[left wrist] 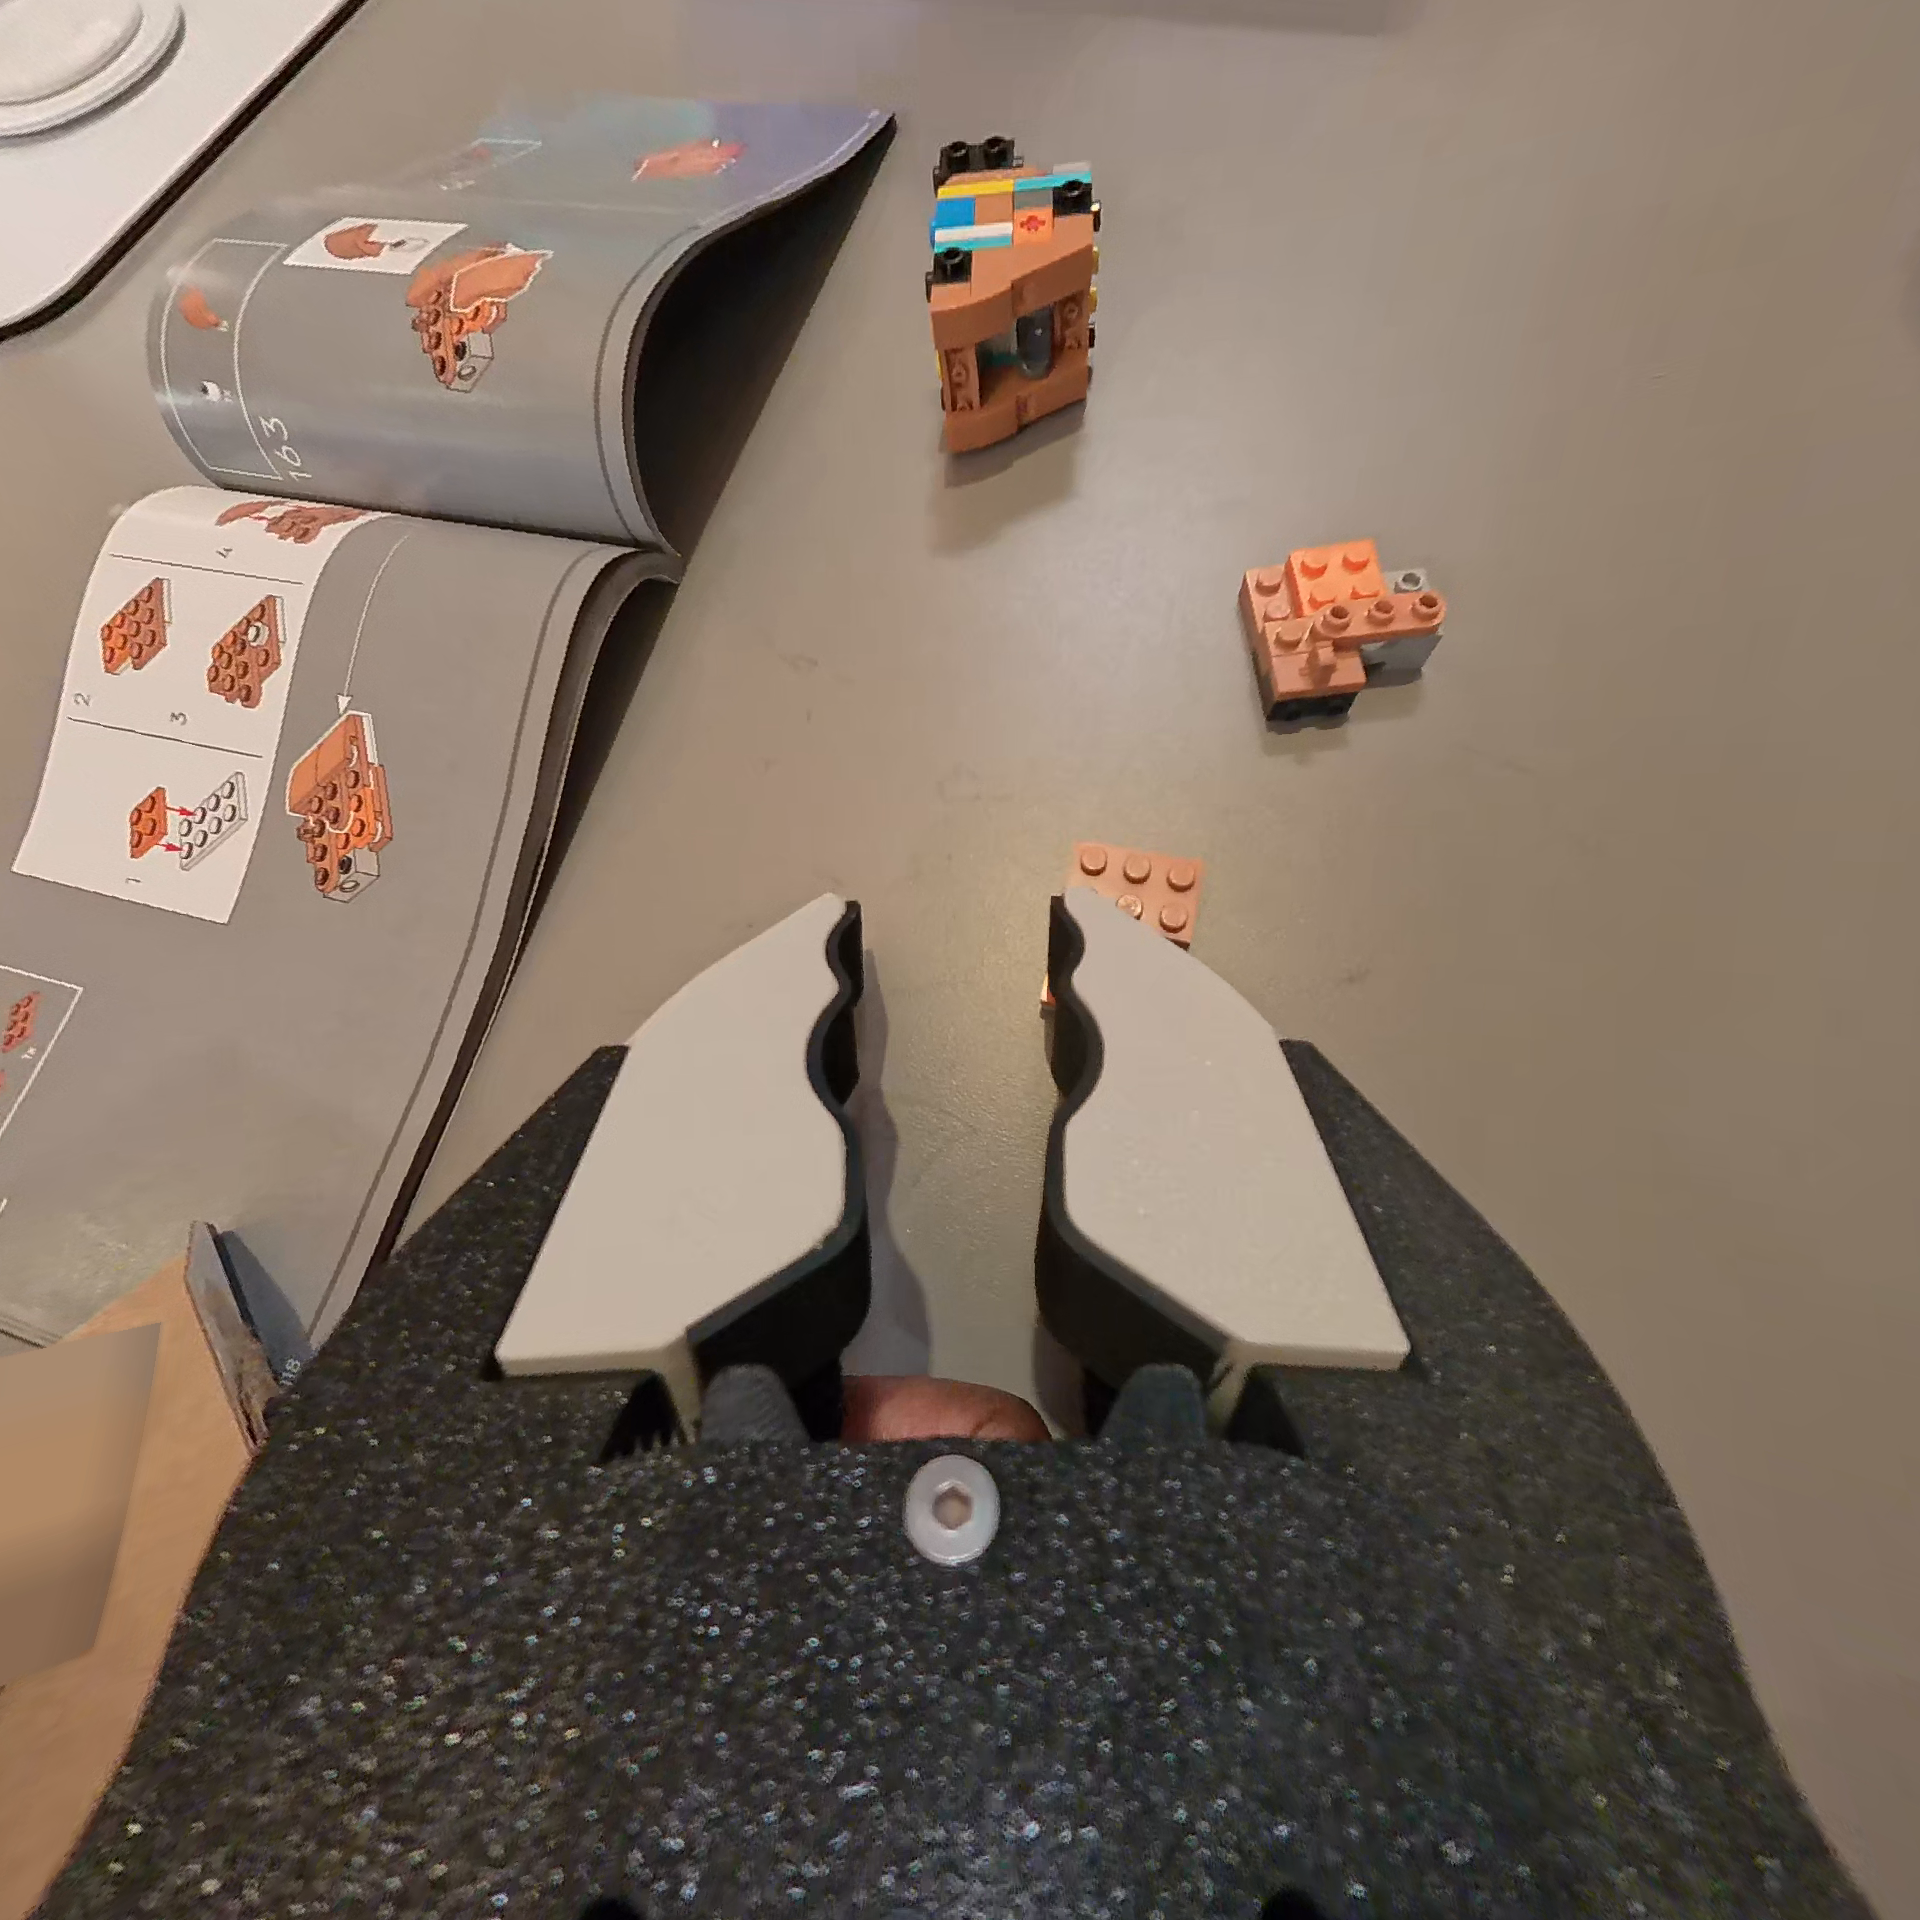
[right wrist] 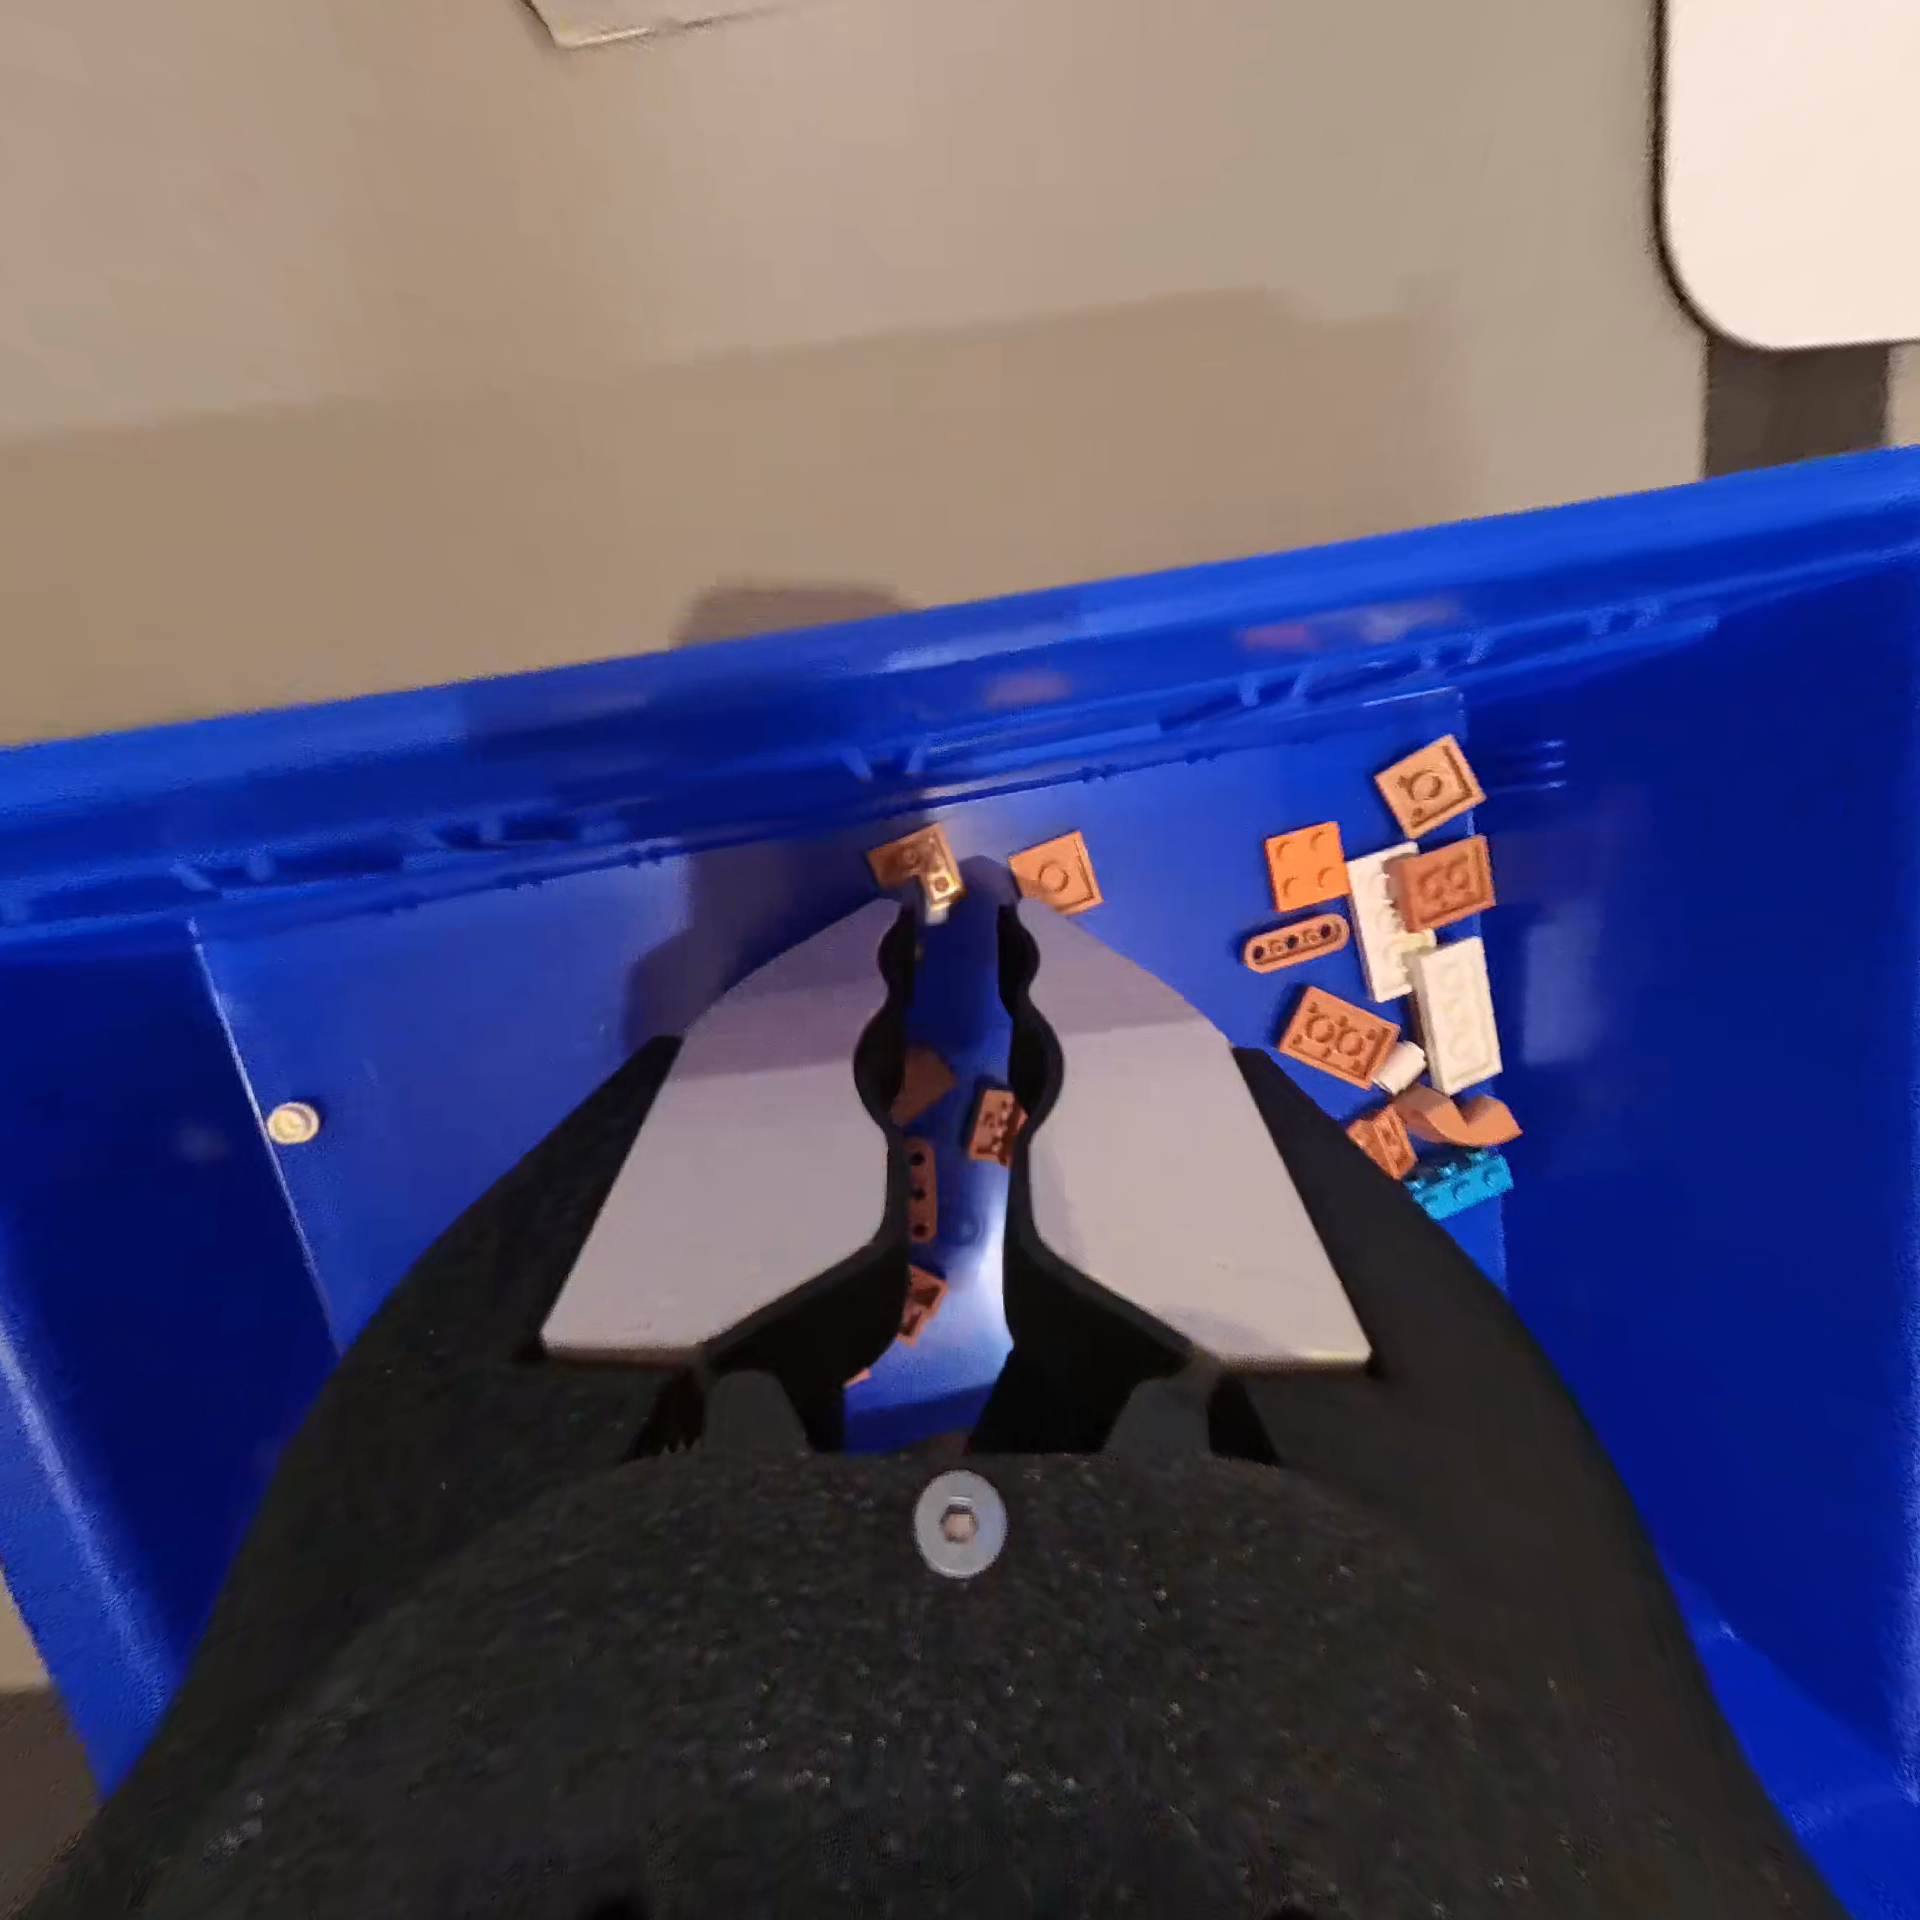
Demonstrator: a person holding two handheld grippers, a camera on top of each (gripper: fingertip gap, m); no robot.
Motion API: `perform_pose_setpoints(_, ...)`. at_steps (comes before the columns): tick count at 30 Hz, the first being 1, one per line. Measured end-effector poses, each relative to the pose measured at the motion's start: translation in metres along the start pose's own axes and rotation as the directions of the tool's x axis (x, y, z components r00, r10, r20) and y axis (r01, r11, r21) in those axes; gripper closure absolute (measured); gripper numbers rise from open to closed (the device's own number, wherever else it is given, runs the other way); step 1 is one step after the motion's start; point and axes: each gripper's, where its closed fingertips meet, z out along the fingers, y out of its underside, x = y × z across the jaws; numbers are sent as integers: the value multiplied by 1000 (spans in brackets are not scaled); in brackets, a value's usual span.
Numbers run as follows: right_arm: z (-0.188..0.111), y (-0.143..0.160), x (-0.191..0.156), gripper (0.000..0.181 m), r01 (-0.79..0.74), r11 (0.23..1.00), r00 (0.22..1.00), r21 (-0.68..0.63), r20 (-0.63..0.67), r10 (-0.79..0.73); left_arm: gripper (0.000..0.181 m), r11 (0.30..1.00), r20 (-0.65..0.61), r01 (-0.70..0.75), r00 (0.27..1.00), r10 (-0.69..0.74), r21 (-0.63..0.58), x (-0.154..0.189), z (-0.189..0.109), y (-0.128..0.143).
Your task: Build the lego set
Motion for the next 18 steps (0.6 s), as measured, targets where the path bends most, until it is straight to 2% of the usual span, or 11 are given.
perform_pose_setpoints(6, 17, 4, -8, 161, -9, 999, 996, -46, 89, 13, 147, 1000, 4, -10, 1000, 10, 3, 1, 0, 0)
perform_pose_setpoints(10, 22, 1, -7, 155, -29, 998, 995, -62, 95, 34, 147, 1000, 0, -5, 1000, 5, -1, 1, 0, 0)
perform_pose_setpoints(12, 23, -1, -10, 163, -31, 997, 993, -76, 114, 40, 147, 1000, 2, -9, 1000, 9, 2, 1, 0, 0)
perform_pose_setpoints(18, 17, 0, -6, 164, -57, 992, 994, -110, 84, 66, 147, 1000, 10, -29, 1000, 29, 10, 2, -1, -1)
